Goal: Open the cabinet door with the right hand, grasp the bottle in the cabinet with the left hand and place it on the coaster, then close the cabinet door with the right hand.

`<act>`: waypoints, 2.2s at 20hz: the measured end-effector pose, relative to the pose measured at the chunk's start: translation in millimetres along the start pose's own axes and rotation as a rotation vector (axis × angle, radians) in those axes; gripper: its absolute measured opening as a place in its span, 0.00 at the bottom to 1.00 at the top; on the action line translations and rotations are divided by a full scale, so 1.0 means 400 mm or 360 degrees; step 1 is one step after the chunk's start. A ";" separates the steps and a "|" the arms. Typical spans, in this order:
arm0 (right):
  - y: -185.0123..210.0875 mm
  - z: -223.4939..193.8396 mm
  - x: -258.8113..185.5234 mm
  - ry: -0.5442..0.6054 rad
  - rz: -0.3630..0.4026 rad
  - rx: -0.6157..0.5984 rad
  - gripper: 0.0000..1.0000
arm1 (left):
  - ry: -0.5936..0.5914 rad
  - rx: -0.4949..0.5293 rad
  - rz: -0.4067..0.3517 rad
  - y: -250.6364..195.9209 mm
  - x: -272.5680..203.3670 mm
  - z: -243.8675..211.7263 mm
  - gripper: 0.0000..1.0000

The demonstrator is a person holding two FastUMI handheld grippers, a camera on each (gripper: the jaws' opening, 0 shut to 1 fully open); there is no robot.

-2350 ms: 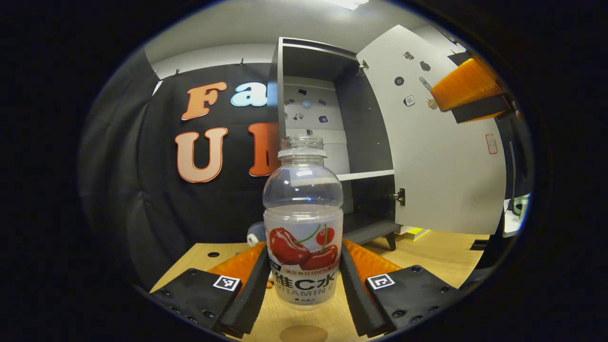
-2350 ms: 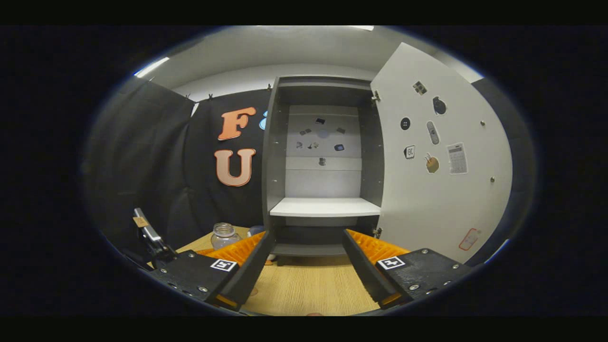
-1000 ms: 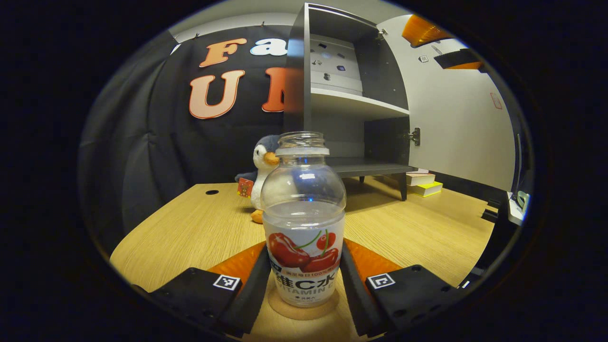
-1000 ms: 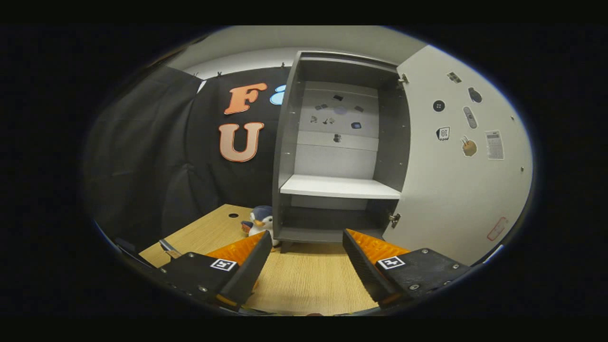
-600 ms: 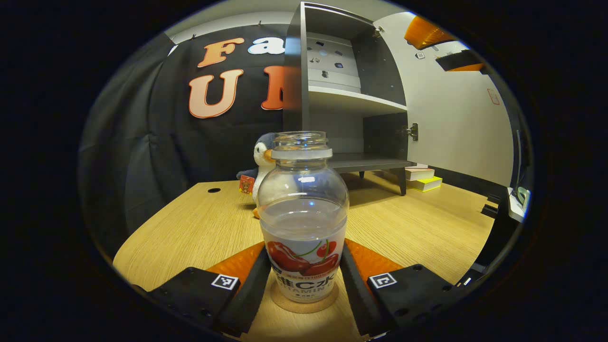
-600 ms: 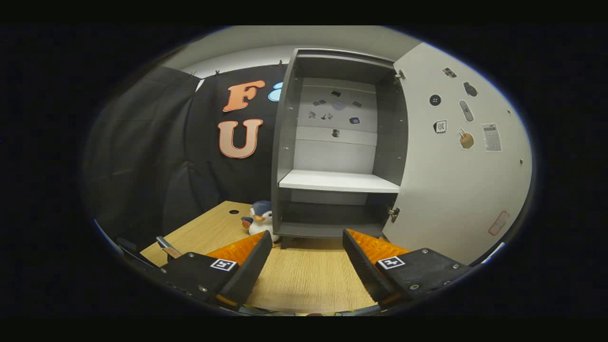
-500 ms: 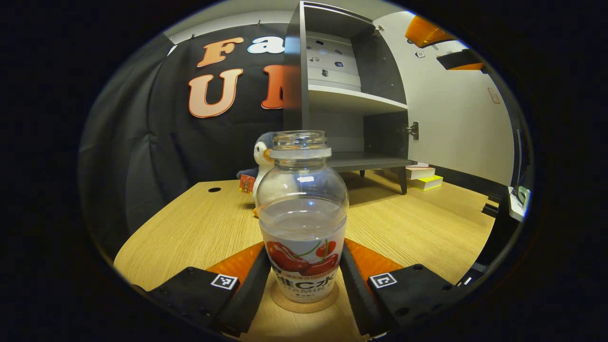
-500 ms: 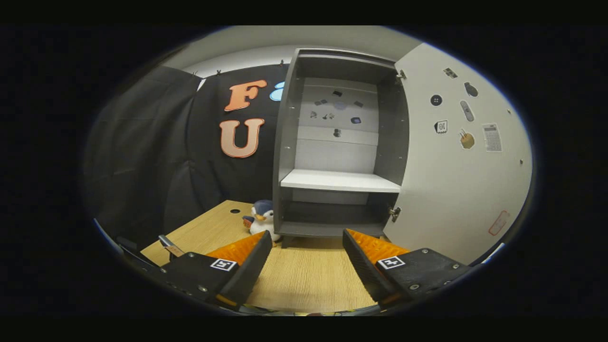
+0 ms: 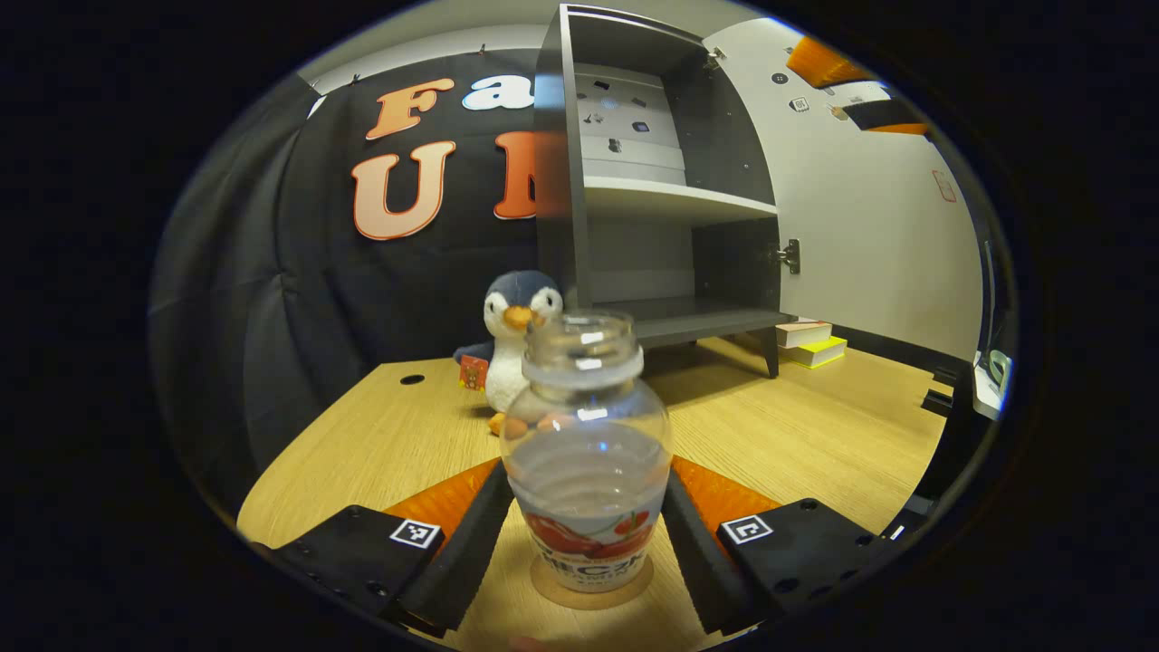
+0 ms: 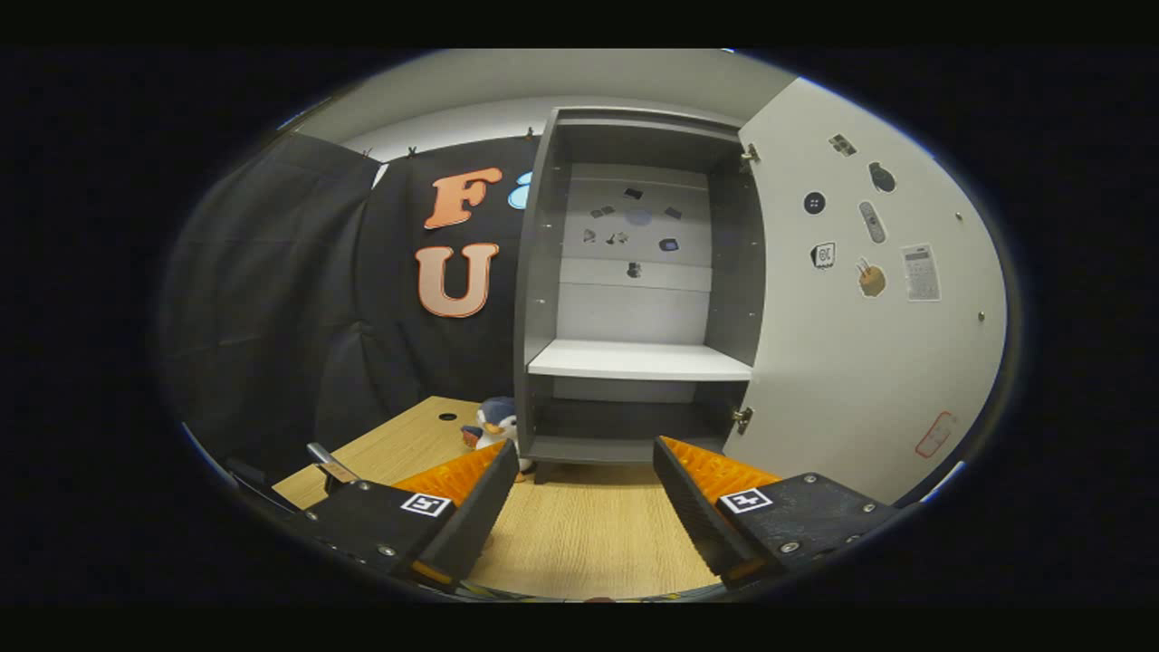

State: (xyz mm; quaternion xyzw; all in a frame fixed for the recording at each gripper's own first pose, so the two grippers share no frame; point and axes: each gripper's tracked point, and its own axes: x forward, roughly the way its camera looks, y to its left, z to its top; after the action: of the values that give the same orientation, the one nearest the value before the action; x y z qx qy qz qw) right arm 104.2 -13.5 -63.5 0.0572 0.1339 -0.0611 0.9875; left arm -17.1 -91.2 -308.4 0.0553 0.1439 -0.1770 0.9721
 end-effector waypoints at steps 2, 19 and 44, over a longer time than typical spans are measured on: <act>-0.011 0.011 -0.003 -0.0035 -0.0021 0.0008 0.92 | -0.0045 -0.0009 0.0006 -0.001 -0.002 0.051 0.97; -0.146 0.070 -0.061 -0.0208 -0.0255 0.0146 0.92 | -0.0298 -0.0111 0.0039 -0.062 -0.077 0.529 0.96; -0.400 0.121 -0.116 -0.0300 -0.0696 0.0146 0.90 | -0.0319 -0.0208 0.0203 -0.038 -0.225 0.688 0.96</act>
State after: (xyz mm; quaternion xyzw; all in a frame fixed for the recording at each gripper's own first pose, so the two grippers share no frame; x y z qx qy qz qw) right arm 50.6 -172.6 -20.0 0.0656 0.0474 -0.2845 0.9552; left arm -31.7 -119.6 -20.3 -0.0171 0.0533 -0.1099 0.9924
